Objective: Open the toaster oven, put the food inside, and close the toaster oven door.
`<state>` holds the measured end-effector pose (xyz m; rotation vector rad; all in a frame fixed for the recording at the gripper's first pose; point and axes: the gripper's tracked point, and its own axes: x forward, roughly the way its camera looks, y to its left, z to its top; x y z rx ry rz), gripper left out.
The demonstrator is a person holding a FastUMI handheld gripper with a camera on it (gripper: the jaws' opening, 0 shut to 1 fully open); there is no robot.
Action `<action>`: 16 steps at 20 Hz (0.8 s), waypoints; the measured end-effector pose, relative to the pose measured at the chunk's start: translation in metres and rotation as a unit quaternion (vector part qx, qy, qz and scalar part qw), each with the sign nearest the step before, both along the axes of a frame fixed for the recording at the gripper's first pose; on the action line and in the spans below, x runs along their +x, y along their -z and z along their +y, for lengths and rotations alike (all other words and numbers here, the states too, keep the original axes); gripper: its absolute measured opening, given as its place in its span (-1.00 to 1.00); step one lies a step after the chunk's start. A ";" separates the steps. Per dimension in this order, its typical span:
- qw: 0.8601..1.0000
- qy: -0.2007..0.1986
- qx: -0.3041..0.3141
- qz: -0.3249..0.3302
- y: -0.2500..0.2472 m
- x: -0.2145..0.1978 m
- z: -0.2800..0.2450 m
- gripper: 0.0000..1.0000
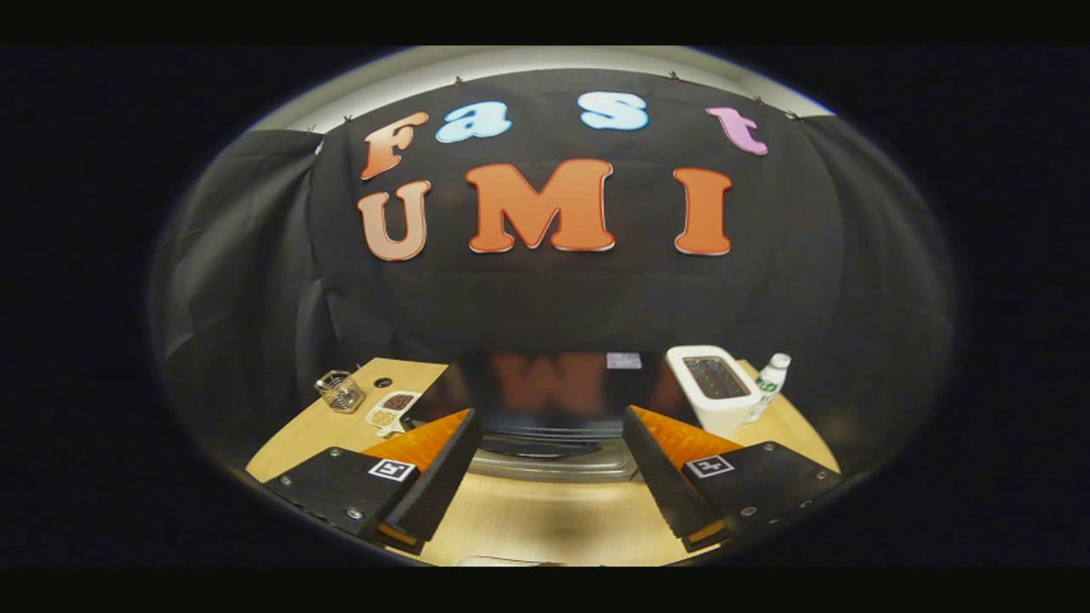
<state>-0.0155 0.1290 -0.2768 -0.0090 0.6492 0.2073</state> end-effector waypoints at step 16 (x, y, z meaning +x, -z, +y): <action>0.996 0.056 -0.061 0.046 0.081 0.013 0.010 0.93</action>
